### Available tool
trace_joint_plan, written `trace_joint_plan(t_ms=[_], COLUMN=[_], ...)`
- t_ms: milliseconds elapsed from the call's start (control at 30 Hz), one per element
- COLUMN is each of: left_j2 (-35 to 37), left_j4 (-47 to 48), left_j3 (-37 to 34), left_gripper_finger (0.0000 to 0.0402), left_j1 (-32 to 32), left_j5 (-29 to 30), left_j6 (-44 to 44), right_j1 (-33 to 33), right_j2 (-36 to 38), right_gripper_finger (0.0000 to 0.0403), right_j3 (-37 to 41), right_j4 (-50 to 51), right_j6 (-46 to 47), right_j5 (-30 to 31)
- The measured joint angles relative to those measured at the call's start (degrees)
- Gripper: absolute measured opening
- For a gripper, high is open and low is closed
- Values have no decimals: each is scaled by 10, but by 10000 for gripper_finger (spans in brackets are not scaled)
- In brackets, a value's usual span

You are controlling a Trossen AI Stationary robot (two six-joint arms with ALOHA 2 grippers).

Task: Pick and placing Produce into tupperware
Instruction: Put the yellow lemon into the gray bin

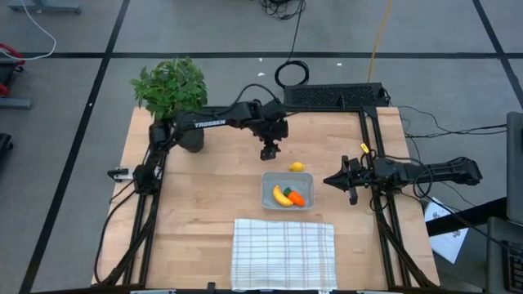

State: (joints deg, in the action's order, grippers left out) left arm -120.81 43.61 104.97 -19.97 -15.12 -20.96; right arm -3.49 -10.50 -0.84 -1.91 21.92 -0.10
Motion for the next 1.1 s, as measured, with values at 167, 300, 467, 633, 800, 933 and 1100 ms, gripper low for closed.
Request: trace_joint_plan(t_ms=[167,300,467,633,800,933,1100], left_j2=[-10,-35,-63,-58,-57,-64,-63], left_j4=[-8,-6,-4,-13,5,-2,-28], left_j3=[1,0,-1,0,0,0,0], left_gripper_finger=[228,228,228,228,228,228,228], left_j1=[19,28,29,32,41,53,56], left_j5=[1,8,46,36,-10,-6,-5], left_j6=[-32,-50,-47,-49,-72,-87,-94], right_j1=[0,0,0,0,0,0,0], right_j2=[0,0,-5,-6,-6,-6,-6], right_gripper_finger=[0,0,0,0,0,0,0], right_j3=[0,0,0,0,0,0,0], right_j4=[0,0,0,0,0,0,0], right_j6=[-5,-6,-12,-14,-14,-16,-16], right_j5=[0,0,0,0,0,0,0])
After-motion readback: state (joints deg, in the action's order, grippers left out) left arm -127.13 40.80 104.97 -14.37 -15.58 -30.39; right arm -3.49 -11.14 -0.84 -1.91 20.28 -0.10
